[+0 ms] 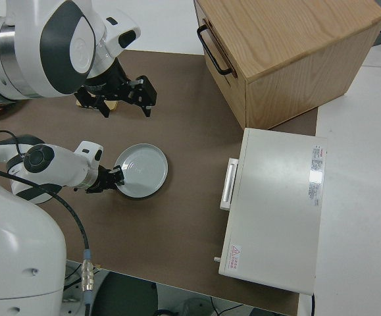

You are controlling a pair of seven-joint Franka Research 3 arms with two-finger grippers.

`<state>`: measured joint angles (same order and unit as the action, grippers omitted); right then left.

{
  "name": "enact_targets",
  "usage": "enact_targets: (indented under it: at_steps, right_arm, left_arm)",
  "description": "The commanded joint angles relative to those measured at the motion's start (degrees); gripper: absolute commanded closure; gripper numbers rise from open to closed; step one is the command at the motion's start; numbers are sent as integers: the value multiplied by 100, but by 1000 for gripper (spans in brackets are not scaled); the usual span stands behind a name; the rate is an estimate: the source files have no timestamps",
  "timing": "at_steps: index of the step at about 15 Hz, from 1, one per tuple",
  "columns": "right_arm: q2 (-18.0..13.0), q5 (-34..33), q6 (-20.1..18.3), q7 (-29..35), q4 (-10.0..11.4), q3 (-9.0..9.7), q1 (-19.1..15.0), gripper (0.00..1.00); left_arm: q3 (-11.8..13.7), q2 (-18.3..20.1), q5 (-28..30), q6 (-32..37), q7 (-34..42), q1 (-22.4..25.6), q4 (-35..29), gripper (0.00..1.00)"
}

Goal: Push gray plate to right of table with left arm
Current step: 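Nudge the gray plate further with the left gripper toward the toaster oven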

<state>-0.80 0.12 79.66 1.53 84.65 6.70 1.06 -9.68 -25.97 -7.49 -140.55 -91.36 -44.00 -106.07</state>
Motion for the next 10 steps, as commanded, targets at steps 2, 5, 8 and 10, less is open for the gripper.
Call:
enact_targets:
  at_steps: [2,5,8,10]
  right_arm:
    - [-17,59,-83,14,-45,86,-115,17]
    - [-17,59,-83,5,-45,77,-115,17]
    - [-17,59,-83,5,-45,77,-115,17]
    - [-17,59,-83,14,-45,86,-115,17]
  left_arm:
    - [81,12,-121,791,92,-39,403,9]
    - [107,48,-112,1326,205,-13,745,9]
    - [72,223,-33,1679,495,329,843,9]
    - [63,302,-111,2056,802,462,912,9]
